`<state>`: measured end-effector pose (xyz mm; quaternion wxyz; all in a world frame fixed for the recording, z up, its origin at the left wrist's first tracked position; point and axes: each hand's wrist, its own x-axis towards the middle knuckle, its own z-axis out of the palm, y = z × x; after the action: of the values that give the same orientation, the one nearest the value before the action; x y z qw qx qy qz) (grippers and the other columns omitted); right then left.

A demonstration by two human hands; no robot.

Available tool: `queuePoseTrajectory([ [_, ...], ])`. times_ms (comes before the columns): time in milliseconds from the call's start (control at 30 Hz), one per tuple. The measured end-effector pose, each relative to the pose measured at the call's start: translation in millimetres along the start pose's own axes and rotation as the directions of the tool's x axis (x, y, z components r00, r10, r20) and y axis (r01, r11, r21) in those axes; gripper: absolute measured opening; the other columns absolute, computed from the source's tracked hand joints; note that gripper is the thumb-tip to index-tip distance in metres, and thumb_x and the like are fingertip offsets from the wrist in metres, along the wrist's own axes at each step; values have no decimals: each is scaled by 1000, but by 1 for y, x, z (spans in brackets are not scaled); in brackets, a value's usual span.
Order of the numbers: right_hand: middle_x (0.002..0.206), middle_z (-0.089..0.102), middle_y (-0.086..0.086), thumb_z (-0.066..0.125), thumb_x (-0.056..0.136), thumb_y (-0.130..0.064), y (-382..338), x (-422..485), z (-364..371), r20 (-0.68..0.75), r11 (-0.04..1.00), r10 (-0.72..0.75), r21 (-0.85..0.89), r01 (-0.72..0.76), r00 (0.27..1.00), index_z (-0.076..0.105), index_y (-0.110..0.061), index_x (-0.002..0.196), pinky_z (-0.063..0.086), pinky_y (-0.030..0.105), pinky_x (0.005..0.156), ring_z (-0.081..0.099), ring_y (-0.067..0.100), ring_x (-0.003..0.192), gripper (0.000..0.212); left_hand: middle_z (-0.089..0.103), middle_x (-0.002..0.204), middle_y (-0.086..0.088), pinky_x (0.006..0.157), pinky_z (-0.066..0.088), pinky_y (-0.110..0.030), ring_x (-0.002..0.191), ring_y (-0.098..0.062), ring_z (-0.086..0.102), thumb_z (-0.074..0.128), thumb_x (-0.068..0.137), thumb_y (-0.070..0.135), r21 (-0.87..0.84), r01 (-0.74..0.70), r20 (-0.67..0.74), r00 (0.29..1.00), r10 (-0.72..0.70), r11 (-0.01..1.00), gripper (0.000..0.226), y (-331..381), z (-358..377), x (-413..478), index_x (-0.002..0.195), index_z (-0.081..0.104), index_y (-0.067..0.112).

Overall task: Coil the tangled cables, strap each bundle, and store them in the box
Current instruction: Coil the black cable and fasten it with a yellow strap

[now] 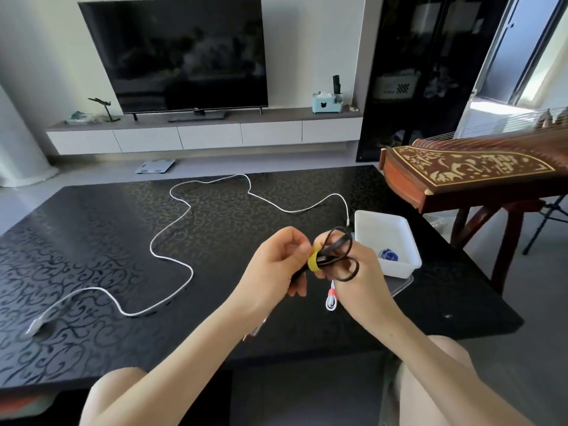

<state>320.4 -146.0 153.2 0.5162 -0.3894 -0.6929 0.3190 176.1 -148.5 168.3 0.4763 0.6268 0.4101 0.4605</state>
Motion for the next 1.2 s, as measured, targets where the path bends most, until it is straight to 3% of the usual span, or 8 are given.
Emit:
queuePoseTrajectory([
  [100,57,53,-5,48,83,5,-8,2,8,-129,993,88,90,-76,988,58,-15,66,41,18,56,50,8,58,28,66,65,0,46,38,-23,48,-15,52,41,100,11,78,-84,-63,994,89,993,22,-2,6,0,80,48,16],
  [267,52,51,-2,50,76,9,-13,7,19,-258,933,314,260,-248,913,59,-10,63,42,30,51,49,21,56,24,63,66,-1,49,38,-20,52,-15,49,40,101,10,-63,-91,-105,991,84,994,25,-5,14,1,77,47,17],
  [533,44,53,-2,43,80,8,-11,15,20,-180,722,639,476,-502,748,65,-9,63,29,17,35,40,5,36,33,63,76,-10,53,40,-20,60,-17,48,57,90,-2,-165,-74,3,997,75,983,10,-16,3,2,87,48,1],
  [633,45,50,1,46,85,6,-9,13,17,-79,719,602,486,-496,795,69,-10,73,24,17,32,34,5,32,30,63,69,-12,49,37,-20,56,-17,49,58,88,-5,-182,-129,-92,989,114,975,12,-17,1,5,82,48,-6],
  [767,56,60,4,48,98,-12,-2,-2,17,-52,863,438,305,-404,897,69,-11,78,34,21,38,44,13,38,29,65,64,-7,45,35,-19,50,-16,43,57,89,-5,-197,-147,-182,977,111,969,15,-17,0,11,77,48,-8],
  [867,59,66,5,46,99,-16,0,-10,15,-43,913,400,107,-394,915,67,-16,87,39,23,39,50,14,39,24,64,62,-6,46,36,-19,50,-15,44,57,89,-4,-114,-126,-243,965,95,985,17,-18,-1,14,73,51,-5],
  [1000,52,64,4,47,98,-16,-6,-10,12,-22,922,380,-68,-381,925,64,-14,79,35,19,34,46,11,33,25,59,62,-2,54,40,-24,55,-10,46,62,88,4,235,-123,-248,951,182,964,23,-22,3,14,67,55,10],
  [1200,40,51,6,50,96,-15,-19,6,-7,135,769,580,232,-595,803,64,1,71,19,16,33,29,10,27,34,56,63,0,58,43,-30,61,-16,50,53,84,-12,556,-384,81,908,411,737,19,-22,1,14,69,56,0],
])
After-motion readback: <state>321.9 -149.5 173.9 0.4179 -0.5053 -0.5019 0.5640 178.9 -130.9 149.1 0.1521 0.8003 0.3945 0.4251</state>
